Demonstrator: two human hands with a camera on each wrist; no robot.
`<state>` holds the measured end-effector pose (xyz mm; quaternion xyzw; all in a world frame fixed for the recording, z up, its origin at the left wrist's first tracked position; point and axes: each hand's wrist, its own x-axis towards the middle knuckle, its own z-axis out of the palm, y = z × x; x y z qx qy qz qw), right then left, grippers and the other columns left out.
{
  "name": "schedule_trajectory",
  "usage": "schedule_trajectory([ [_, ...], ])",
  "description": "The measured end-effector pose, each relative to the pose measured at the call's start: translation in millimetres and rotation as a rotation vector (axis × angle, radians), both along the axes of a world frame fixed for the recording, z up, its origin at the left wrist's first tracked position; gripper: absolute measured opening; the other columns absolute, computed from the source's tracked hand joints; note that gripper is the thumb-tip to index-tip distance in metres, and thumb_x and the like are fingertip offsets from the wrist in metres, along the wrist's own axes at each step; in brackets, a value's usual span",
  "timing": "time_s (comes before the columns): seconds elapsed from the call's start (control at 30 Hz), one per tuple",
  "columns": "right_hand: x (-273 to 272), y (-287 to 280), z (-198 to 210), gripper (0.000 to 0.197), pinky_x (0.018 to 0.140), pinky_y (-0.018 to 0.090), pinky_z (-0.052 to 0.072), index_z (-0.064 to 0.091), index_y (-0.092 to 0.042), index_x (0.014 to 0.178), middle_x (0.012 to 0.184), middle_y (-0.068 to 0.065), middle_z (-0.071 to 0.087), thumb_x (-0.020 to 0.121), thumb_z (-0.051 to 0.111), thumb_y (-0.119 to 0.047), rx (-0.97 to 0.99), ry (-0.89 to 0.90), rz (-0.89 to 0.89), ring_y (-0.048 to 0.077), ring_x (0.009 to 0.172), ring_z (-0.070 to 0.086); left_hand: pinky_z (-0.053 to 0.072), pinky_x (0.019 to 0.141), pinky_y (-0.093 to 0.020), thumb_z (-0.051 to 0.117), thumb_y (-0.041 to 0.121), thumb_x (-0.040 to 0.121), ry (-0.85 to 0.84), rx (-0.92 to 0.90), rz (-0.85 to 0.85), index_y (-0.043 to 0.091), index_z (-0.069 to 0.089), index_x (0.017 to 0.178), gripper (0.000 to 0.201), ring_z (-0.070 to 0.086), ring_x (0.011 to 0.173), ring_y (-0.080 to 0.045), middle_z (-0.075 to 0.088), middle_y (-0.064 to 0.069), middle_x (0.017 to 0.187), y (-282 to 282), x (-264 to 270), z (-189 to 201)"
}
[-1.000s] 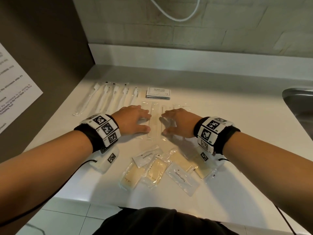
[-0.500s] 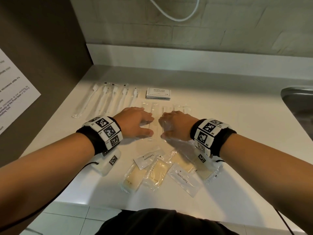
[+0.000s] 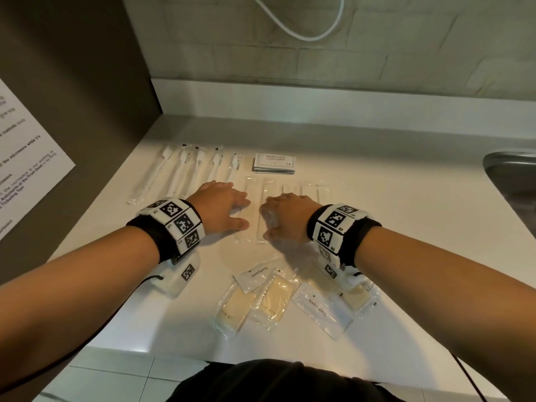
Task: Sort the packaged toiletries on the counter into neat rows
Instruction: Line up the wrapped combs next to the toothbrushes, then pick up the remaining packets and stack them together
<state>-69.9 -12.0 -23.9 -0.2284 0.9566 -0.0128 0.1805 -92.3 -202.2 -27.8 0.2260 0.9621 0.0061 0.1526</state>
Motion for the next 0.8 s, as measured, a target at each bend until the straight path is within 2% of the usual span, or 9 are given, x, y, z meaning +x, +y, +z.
schedule_trajectory([
  [0.8,-3.0,-2.1,-0.5,0.053,0.103,0.045,0.038,0.047,-0.022,0.133,0.138,-0.002,0.047,0.089,0.054,-0.05,-0.009,-0.029,-0.027,0.025,0.127,0.043,0.003,0.121,-0.04,0.052,0.059,0.091,-0.018,-0.008,0.02,0.031,0.039,0.148,0.066,0.01,0.151,-0.017,0.026,0.013,0.16,-1.6,-5.5,-1.1],
])
